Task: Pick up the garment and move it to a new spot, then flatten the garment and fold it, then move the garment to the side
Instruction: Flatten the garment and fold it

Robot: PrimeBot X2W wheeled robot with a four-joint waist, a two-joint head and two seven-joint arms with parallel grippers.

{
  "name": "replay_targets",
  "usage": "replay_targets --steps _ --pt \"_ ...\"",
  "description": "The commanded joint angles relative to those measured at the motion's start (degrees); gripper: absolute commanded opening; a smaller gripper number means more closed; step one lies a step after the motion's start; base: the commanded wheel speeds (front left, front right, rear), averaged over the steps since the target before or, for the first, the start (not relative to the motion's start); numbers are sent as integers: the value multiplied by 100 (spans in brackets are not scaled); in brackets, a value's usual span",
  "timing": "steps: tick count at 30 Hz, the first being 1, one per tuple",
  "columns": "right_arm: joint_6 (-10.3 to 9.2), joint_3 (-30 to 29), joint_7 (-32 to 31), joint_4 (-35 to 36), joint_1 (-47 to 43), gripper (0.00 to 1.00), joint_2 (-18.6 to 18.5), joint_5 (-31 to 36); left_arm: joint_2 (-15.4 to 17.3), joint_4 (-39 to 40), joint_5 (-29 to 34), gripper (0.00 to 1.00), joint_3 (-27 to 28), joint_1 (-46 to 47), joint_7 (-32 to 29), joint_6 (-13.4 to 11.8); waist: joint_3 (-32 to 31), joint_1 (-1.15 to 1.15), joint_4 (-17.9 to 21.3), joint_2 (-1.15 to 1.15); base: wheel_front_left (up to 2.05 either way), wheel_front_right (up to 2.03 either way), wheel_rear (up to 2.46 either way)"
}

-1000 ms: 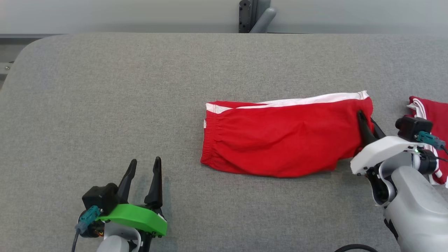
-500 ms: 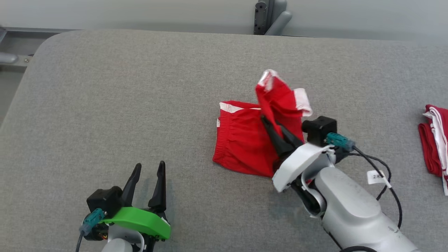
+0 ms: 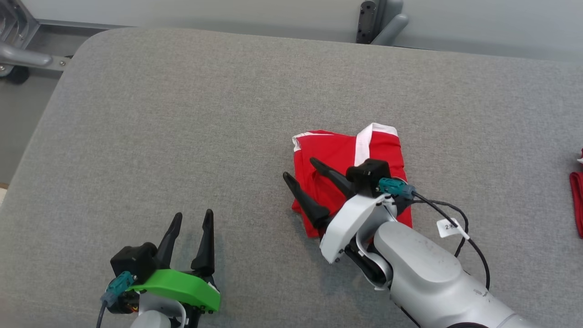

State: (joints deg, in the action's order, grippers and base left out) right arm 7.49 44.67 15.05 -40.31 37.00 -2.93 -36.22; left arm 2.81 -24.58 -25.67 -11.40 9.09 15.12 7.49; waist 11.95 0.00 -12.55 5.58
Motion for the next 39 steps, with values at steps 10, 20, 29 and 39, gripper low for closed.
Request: replay_targets --steps 10,20,29,39 --pt "-2 -1025 11 538 -577 100 -275 388 19 87 -1 100 141 -86 -3 0 -64 0 399 0 0 0 0" --pt "-2 -1078 11 190 -948 100 -459 570 20 97 -64 100 58 -8 -3 0 24 0 384 0 0 0 0" --pt "-2 -1298 11 -38 -954 100 -412 733 19 67 -78 100 48 -65 -3 0 47 0 255 0 0 0 0" --pt "-2 -1364 12 -176 -772 78 -367 852 19 75 -101 100 15 -30 -3 0 95 0 178 0 0 0 0"
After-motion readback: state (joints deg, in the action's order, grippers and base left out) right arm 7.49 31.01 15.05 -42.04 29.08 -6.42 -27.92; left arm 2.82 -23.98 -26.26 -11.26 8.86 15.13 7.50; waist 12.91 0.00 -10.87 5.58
